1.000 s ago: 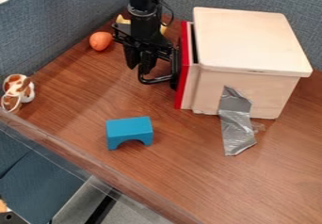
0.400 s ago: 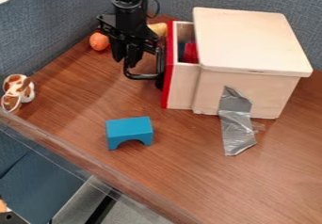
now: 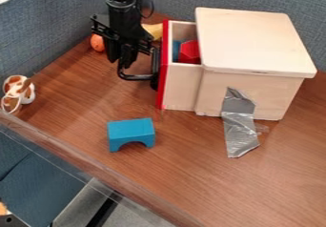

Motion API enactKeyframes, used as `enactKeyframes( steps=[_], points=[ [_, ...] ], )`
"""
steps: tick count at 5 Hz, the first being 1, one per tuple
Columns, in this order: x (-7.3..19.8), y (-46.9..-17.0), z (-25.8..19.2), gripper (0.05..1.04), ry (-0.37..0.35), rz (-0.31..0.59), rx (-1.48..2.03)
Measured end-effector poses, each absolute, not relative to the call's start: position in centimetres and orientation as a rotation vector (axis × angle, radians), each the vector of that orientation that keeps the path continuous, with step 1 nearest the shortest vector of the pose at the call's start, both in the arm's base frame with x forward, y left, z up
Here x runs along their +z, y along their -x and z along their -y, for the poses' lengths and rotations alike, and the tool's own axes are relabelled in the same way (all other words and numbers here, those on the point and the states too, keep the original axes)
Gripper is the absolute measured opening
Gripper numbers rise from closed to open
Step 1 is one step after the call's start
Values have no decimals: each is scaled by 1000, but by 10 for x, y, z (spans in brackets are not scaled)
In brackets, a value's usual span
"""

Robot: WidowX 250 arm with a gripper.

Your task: Opened the drawer

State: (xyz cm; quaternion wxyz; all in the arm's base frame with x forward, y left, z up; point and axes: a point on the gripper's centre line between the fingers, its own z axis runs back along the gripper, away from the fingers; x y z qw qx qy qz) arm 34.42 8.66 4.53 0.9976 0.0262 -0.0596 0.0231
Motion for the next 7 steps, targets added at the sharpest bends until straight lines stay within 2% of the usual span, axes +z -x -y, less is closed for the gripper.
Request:
enactKeyframes(
  steps=[3, 7],
  points=[
    [45, -338, -107, 328, -54, 114, 70],
    [44, -333, -117, 325, -52, 110, 88]
  ],
)
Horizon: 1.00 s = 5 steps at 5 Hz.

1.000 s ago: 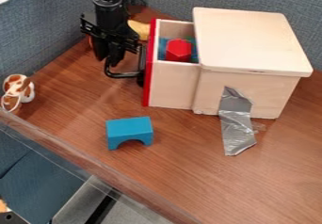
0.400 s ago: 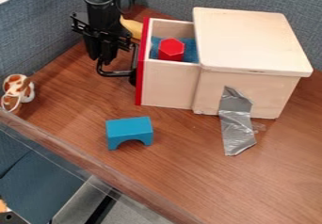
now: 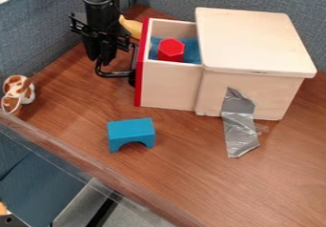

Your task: Opened the drawer

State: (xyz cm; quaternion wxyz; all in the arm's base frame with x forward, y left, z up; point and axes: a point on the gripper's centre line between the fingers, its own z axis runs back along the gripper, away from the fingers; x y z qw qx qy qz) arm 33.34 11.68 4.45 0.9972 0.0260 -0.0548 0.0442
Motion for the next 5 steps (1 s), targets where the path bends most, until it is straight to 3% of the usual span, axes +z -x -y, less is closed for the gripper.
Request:
enactKeyframes(
  steps=[1, 2, 4, 5],
  points=[
    [44, -332, -119, 325, -53, 108, 85],
    [45, -330, -122, 386, -50, 100, 80],
    [48, -330, -122, 961, -46, 79, -9],
    [51, -330, -119, 1003, -39, 74, -84]
  ],
)
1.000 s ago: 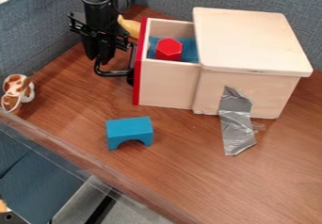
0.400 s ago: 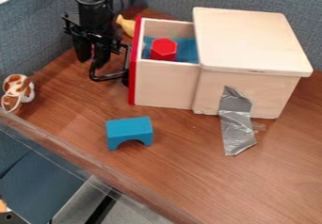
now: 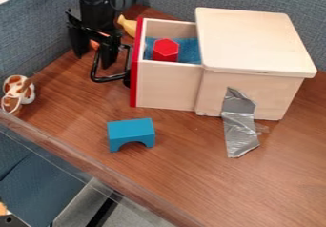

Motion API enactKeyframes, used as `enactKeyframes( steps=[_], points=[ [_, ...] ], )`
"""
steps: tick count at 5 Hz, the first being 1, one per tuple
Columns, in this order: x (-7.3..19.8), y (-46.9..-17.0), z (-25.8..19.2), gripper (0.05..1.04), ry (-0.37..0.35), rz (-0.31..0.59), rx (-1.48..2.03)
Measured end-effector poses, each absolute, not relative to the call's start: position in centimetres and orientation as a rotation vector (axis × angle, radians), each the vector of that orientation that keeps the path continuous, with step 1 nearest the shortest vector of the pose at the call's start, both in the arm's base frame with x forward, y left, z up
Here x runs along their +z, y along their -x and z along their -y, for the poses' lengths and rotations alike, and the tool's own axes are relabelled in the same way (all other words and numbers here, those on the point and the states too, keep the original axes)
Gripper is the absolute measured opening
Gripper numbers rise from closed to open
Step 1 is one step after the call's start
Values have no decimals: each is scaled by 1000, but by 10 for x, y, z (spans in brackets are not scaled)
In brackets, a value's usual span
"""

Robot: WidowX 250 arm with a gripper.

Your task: Opened the drawer

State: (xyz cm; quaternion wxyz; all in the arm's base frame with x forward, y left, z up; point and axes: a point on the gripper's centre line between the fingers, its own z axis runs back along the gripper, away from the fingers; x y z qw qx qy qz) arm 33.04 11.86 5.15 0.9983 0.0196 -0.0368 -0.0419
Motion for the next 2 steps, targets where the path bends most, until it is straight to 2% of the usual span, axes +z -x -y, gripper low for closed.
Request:
enactKeyframes(
  steps=[2],
  points=[
    [127, -331, -102, 1000, -44, 206, -407]
  ],
)
